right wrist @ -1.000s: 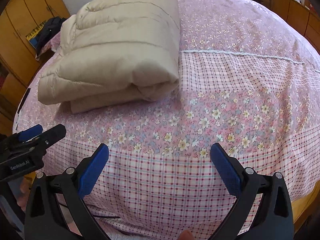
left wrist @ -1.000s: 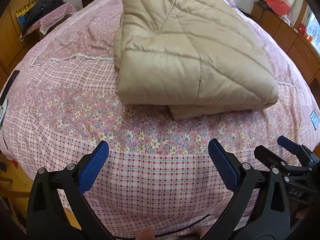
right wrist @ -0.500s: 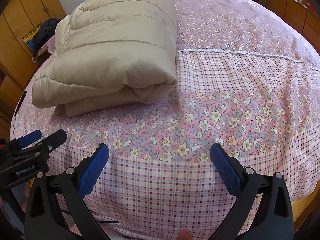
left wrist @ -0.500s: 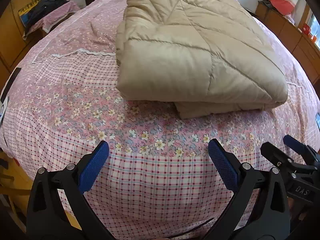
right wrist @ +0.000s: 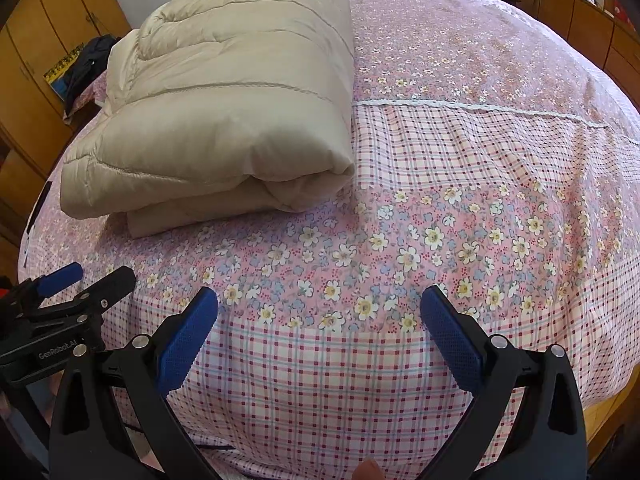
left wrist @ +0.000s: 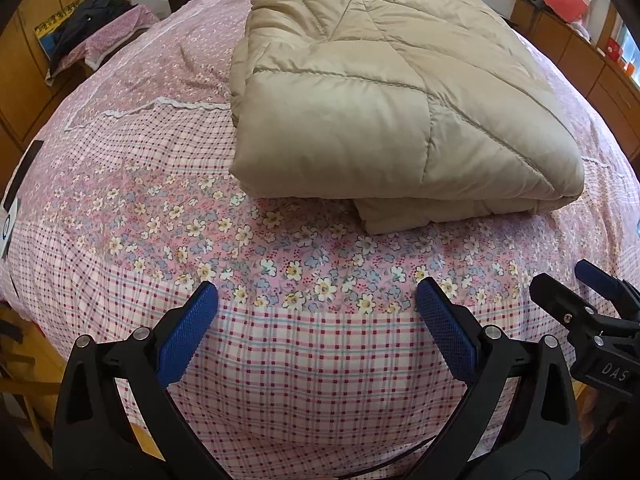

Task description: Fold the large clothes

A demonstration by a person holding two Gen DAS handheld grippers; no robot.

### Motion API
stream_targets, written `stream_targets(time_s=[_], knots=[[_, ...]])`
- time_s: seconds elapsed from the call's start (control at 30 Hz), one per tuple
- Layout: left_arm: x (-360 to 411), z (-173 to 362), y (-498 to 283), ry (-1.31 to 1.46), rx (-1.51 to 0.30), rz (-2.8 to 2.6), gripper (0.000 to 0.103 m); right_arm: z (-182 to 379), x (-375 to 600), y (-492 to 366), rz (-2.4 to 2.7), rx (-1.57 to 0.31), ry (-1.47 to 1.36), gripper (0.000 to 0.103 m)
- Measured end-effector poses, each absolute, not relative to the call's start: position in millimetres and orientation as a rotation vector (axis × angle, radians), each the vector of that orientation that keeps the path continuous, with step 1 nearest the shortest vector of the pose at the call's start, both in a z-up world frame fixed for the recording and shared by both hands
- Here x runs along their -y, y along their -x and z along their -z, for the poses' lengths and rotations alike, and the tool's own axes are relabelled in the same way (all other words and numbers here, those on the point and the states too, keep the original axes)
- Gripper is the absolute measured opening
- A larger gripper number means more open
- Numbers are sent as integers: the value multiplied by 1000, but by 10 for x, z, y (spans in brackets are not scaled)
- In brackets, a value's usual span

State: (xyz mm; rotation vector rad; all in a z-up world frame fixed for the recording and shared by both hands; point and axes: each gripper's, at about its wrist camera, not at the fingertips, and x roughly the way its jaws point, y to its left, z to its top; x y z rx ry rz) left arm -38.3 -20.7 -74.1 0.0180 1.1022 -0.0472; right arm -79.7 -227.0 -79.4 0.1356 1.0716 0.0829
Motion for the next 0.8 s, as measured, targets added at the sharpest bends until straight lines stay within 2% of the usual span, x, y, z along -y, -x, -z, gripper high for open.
stream_targets(time_s=[0.8], knots=[[179, 747, 379, -19, -1098, 49, 99, 793, 2282, 783, -85, -1073, -139, 97]])
